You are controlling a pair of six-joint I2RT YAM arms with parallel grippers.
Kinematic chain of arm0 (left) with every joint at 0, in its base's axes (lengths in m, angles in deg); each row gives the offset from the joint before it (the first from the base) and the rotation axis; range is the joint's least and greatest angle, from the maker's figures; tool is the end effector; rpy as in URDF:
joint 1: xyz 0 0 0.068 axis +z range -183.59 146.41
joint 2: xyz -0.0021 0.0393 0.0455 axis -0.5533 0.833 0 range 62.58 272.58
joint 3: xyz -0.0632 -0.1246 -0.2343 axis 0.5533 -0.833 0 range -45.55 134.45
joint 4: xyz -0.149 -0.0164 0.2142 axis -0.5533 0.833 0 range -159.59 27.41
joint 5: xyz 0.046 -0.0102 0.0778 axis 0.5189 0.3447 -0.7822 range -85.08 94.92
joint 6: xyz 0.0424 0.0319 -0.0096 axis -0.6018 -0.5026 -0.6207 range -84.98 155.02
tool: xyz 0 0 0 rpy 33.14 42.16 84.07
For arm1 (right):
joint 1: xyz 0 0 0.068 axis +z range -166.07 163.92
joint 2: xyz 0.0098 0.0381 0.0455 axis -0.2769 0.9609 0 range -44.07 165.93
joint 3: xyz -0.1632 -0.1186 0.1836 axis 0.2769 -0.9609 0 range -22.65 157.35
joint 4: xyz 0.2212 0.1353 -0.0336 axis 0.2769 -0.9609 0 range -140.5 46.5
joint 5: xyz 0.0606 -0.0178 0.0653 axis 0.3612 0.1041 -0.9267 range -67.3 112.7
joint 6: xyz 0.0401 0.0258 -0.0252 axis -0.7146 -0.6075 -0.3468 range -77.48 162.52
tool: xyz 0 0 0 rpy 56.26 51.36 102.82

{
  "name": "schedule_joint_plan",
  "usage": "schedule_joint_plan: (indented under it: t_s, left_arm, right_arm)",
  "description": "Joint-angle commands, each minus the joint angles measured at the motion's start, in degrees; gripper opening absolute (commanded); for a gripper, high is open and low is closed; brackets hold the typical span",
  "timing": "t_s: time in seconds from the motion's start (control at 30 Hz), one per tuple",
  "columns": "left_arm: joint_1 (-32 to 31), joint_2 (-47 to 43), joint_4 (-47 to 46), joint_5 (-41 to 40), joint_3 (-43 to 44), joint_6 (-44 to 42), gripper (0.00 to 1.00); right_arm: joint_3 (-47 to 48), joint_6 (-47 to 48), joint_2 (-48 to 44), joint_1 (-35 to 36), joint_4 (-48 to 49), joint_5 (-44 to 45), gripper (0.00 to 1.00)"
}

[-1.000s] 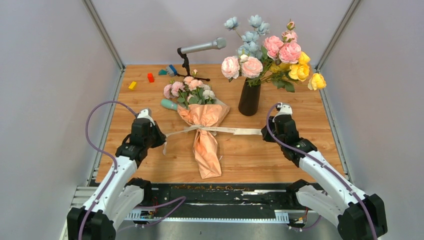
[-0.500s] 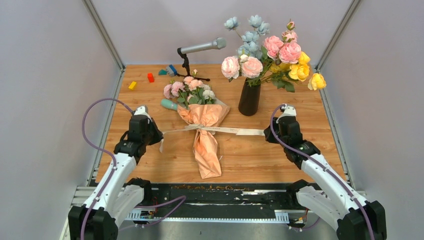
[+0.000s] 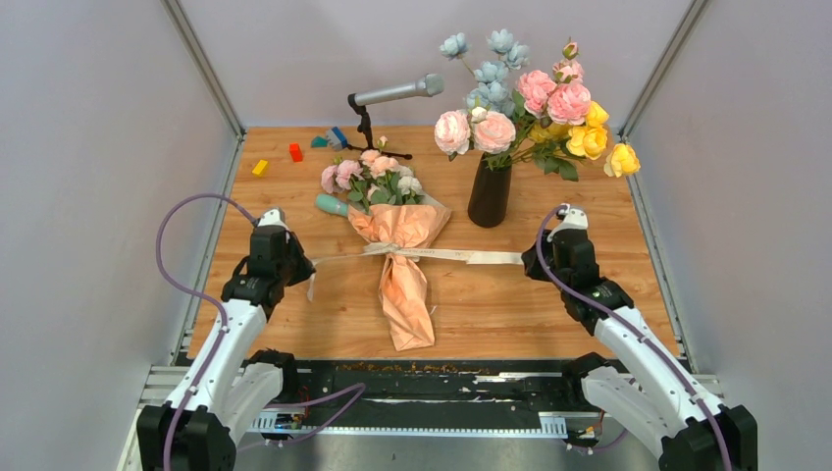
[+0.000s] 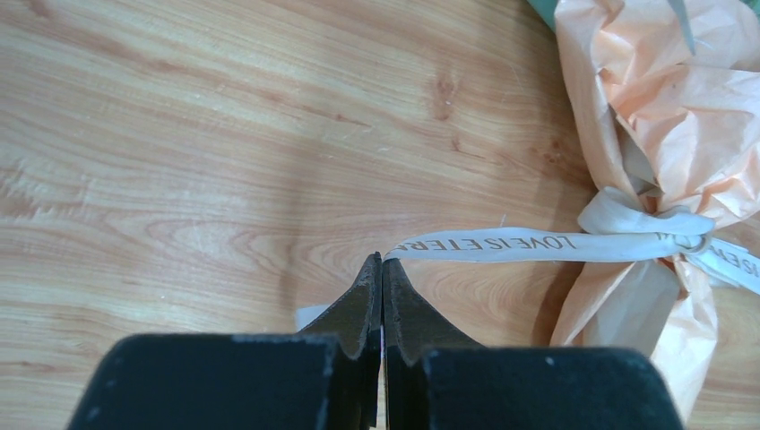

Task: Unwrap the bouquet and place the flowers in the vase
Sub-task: Untie the ribbon from the wrapping paper.

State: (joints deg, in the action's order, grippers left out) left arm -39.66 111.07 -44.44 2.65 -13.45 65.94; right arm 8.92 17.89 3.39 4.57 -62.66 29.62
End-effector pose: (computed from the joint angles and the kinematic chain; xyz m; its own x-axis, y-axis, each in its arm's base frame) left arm 0.1782 -0.0176 0.2269 -0.6049 -0.4520 -0.6556 -0.2735 0.8911 -0.3621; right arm 0.1728 0.0605 0.2359 -0.5959 0.2175 -0.7731 -0.0104 0.9605 0.2782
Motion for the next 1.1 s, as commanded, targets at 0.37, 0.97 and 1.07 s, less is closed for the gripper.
schedule_joint_plan:
  t_s: [0.37,0.97,1.07]
  left_arm:
    - [2.9,-0.7,1.4,-3.4,2.1,-2.1,0.0]
    - [5.8,-4.1,2.9,-7.9,2.6,-1.8,0.0]
    - [5.8,-4.7,3.2,-8.7,2.9,-1.6,0.0]
  right_arm:
    - [-0.8,-1.9,-4.0,-2.5,-2.1,4.7,0.0]
    - [-0.5,-1.7,-10.4,-5.6,-7.6,16.0,0.0]
    - [-0.2,-1.5,-11.0,-5.8,-8.4,17.2,0.0]
